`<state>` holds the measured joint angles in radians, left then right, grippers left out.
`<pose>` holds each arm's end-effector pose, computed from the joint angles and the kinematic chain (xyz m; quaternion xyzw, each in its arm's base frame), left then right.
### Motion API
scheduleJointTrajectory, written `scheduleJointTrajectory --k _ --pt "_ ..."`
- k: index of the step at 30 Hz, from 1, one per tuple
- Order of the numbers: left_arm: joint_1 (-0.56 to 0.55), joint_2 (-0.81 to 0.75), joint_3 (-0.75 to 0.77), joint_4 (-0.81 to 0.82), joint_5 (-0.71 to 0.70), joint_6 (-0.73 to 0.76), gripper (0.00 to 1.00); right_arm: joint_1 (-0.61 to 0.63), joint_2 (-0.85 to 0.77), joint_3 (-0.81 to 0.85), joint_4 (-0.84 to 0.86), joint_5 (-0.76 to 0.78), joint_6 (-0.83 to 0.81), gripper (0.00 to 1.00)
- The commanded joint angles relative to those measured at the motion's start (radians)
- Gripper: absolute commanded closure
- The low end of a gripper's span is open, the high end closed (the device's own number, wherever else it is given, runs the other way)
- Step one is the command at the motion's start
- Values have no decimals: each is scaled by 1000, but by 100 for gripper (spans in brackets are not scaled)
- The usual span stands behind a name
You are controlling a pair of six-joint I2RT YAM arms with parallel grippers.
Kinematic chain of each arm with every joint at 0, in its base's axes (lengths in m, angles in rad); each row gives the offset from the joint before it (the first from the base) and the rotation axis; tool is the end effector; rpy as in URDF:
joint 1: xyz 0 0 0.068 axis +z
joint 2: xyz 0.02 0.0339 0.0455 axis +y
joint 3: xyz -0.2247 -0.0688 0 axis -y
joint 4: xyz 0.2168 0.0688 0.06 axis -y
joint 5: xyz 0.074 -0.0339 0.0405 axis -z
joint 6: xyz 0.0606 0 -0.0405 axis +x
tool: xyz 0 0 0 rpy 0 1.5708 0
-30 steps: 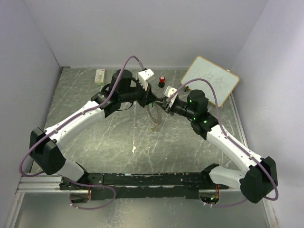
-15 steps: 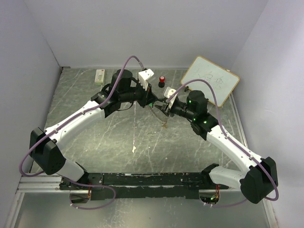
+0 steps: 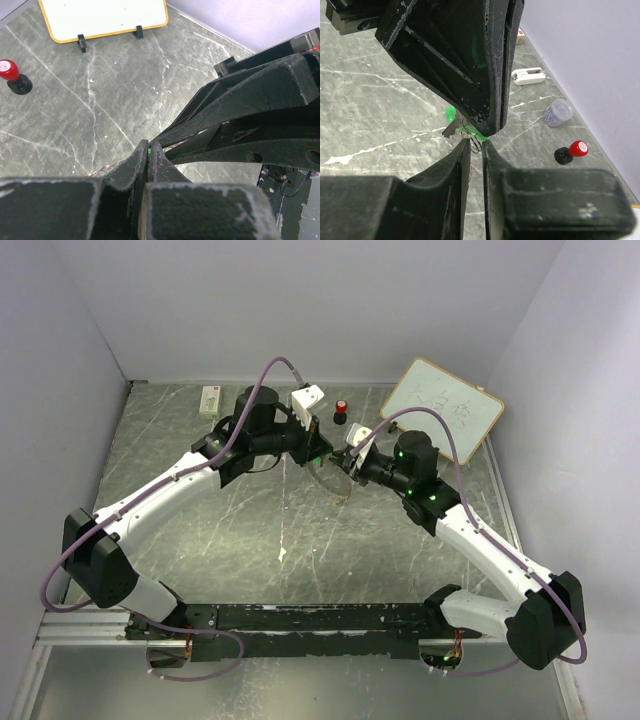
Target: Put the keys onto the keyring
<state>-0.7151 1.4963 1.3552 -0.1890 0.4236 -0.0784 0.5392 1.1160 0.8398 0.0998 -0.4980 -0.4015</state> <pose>0.2469 -0.2474 0.3246 0.3651 0.7173 -0.3774 0.4581 0.2181 0.1642 0.2916 -0.4778 0.5906 0.2313 0.6078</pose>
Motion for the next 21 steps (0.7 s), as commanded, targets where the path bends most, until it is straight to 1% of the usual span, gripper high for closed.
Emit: scheduleJointTrajectory --k 1,6,16,21 --pt "-1 -22 48 69 26 -7 93 8 -1 8 5 -50 1 85" --pt "-2 -14 53 74 22 -15 93 8 -3 10 -7 -88 -8 88" --pt "-3 13 68 75 42 -24 93 8 9 19 -8 -118 -14 88" --pt "-6 13 72 69 26 -23 93 8 11 13 28 -104 16 100"
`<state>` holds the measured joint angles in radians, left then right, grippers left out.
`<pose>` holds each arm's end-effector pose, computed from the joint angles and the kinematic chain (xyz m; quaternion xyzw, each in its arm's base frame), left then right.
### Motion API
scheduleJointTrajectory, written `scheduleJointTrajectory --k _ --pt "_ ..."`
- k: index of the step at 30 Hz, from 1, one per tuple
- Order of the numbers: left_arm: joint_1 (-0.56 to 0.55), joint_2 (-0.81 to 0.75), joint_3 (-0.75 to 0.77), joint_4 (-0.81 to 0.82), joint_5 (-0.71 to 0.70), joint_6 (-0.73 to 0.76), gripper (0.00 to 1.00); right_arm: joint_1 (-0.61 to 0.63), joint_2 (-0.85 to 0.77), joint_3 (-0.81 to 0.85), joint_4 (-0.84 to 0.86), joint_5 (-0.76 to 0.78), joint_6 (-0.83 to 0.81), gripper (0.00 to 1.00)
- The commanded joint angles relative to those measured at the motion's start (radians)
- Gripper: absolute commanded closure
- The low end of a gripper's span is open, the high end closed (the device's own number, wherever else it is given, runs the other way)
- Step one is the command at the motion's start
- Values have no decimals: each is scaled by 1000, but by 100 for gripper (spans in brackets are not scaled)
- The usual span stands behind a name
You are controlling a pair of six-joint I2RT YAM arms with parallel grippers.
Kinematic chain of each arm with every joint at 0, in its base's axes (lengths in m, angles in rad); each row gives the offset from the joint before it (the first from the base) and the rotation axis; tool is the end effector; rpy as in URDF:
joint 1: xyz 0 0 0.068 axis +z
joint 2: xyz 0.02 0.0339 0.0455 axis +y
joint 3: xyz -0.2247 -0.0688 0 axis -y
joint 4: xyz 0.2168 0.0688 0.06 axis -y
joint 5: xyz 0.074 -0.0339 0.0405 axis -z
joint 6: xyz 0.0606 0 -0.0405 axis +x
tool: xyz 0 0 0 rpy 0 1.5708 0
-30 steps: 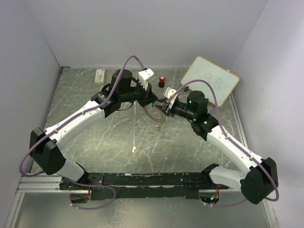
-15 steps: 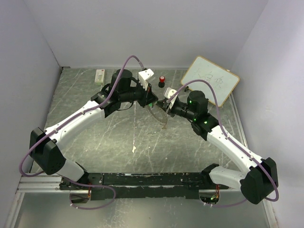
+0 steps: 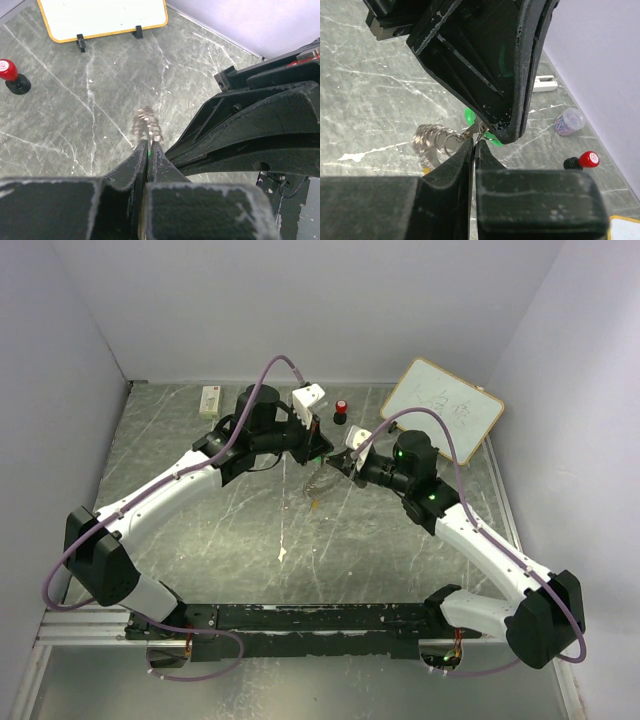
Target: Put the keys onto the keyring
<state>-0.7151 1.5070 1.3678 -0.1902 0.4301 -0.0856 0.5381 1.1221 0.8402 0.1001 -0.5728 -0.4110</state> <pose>0.2483 -0.2491 0.3253 0.3640 0.7173 -0.3813 0.4556 0.2153 0.1667 0.2907 -0.4976 0.5730 0.2556 0.5989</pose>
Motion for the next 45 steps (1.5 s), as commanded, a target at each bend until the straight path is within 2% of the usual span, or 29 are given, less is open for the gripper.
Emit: scheduleJointTrajectory --k 1,14,21,36,45 --pt "-6 3 57 72 14 -17 93 10 0 6 45 -23 35 100" --pt "-3 -54 -47 197 -113 -90 93 -9 -111 -151 365 28 195 100" --pt "-1 -62 -91 244 -138 -120 93 -16 -131 -172 450 14 240 100" --pt "-1 -12 -96 249 -78 -137 93 -21 -142 -198 568 37 283 100" --pt "-1 6 -109 238 -90 -147 93 -26 -164 -210 612 72 295 100"
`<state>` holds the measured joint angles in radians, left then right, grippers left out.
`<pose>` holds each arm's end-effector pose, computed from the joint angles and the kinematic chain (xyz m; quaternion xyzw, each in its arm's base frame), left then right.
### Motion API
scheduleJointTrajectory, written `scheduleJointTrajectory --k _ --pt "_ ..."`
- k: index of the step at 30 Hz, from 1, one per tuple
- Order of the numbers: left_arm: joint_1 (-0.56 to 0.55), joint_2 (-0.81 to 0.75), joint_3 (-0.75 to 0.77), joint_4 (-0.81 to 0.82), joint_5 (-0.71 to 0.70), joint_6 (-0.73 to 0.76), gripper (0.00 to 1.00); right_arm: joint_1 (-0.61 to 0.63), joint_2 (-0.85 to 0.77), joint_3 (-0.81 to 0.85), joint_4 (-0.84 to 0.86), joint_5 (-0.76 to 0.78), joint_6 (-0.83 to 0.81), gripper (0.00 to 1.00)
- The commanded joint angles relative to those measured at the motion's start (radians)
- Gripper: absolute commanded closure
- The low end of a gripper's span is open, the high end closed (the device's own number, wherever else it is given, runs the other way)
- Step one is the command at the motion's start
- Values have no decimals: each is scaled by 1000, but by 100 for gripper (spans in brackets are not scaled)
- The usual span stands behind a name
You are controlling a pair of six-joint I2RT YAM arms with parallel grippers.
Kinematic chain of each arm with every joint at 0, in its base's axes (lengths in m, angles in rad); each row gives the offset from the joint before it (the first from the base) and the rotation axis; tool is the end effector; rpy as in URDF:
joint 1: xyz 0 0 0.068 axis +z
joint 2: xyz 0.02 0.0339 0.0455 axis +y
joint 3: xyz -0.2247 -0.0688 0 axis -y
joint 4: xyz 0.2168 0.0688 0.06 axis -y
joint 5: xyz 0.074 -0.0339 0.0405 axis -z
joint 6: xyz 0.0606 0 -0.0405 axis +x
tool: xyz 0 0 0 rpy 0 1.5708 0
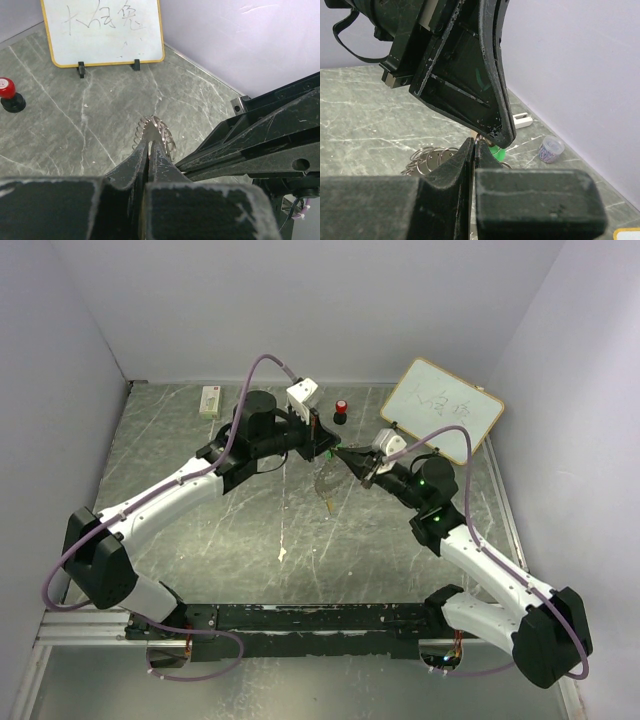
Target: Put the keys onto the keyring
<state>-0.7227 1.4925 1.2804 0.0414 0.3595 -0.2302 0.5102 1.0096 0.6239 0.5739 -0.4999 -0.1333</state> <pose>0.2528 -0.2513 0.3283 0.2951 0.7017 -0.4122 0.5006 0.2029 0.1468 0.3016 -0.3761 0.5258 0.2947 0.7037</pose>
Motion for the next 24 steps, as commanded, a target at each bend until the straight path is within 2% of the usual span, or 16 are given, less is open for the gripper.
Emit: scheduleJointTrajectory --k 1,24 --pt "7 18 -26 6 -25 -4 93 1 -55 4 139 6 17 100" --pt "22 -104 -77 33 -144 -57 93 -1 -78 -29 168 152 59 100"
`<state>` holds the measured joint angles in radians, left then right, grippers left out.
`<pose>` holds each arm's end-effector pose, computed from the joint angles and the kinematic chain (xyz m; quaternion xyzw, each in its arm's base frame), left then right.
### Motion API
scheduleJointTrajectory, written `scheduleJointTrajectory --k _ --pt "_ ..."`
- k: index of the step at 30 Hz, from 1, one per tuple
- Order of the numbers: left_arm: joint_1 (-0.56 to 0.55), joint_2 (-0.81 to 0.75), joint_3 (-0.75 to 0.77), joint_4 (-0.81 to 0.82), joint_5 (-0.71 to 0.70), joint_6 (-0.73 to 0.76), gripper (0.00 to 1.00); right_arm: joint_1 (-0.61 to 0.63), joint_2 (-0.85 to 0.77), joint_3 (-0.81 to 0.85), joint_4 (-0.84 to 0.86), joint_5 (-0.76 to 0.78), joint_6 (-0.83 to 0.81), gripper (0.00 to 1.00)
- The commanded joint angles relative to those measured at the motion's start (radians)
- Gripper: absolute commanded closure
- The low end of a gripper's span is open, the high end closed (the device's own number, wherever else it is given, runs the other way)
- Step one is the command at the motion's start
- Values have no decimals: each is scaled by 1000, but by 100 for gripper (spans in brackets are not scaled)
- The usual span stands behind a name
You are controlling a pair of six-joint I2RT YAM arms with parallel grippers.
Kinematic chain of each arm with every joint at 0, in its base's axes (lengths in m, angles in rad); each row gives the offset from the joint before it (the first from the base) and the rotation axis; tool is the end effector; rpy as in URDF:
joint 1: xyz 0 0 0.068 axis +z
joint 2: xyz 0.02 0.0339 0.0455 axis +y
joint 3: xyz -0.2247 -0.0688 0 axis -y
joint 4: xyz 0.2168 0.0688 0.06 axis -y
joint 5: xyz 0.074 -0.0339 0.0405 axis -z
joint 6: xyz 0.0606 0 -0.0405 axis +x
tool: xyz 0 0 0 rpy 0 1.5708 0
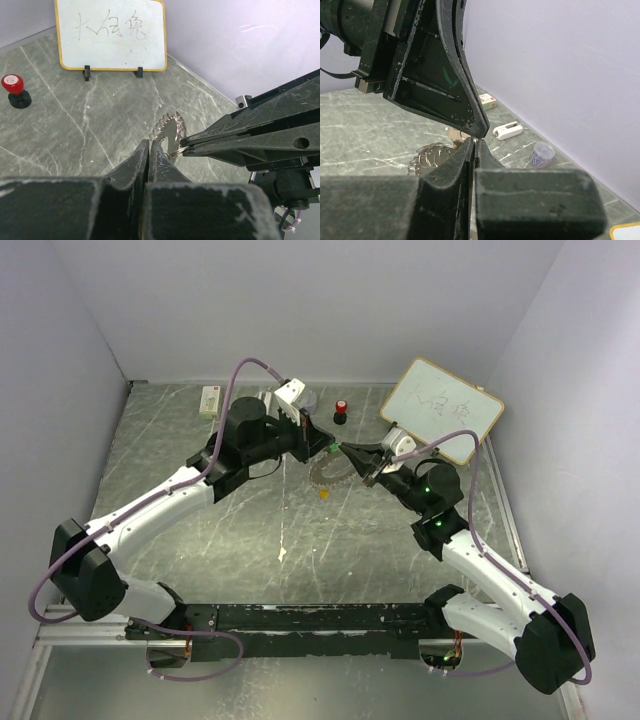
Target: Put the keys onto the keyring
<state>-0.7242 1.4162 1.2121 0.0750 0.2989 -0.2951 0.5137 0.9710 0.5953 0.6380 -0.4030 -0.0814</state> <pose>0.2434 -0.2391 0.3333 0.2542 0.7049 -0.4161 0.5151 0.1992 0.1397 0.3089 -0.3266 0.5235 0.2857 0.7332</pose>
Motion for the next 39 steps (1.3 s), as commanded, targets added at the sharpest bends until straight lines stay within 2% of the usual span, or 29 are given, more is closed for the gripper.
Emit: scheduleJointTrajectory --k 1,12,33,39 --pt "24 -29 -5 -3 -87 11 93 -4 -40 0 102 56 5 100" --pt "24 5 46 -36 -44 29 93 -4 -36 5 115 42 8 100" --pt "23 40 46 -4 39 12 93 -4 25 16 169 44 41 100" --pt "22 45 40 13 57 -4 93 -5 29 -8 229 67 58 100"
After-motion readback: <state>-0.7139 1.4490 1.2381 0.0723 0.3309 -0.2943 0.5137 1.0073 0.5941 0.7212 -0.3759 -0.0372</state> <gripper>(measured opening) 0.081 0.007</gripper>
